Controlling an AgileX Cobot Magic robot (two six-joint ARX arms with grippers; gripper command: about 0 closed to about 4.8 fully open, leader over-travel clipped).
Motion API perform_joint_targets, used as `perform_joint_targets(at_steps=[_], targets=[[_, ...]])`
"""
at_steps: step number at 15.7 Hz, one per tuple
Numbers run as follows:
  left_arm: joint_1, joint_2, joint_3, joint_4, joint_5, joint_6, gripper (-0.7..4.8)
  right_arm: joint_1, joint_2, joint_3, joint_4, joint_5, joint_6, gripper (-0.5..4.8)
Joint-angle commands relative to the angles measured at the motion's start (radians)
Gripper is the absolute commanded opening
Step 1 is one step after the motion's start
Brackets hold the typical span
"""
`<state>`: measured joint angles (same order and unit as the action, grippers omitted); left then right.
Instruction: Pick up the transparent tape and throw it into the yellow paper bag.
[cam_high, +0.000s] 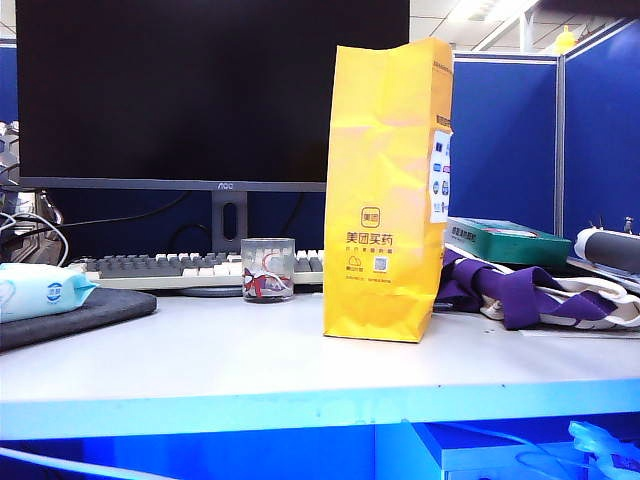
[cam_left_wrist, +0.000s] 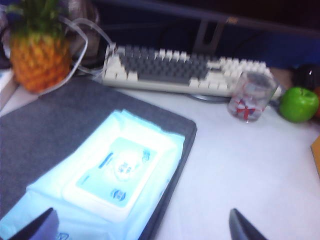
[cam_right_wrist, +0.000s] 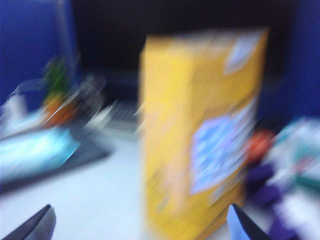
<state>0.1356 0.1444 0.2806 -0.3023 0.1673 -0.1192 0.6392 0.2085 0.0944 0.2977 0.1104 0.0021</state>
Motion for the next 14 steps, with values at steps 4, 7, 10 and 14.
perform_joint_targets(at_steps=[4,7,10,14], targets=[[-0.001,0.000,-0.091,0.084,0.063,0.028,4.79,0.056,-0.035,0.004,-0.040,0.179,-0.149,4.49],[0.000,0.001,-0.091,0.076,0.058,-0.014,4.79,0.056,-0.035,0.004,-0.133,0.175,0.027,4.49],[0.000,0.001,-0.090,0.075,0.056,-0.051,4.79,0.056,-0.035,0.005,-0.206,0.175,0.029,4.49],[-0.024,0.001,-0.090,0.074,0.060,-0.053,4.79,0.056,-0.035,0.005,-0.228,0.175,0.029,4.49]])
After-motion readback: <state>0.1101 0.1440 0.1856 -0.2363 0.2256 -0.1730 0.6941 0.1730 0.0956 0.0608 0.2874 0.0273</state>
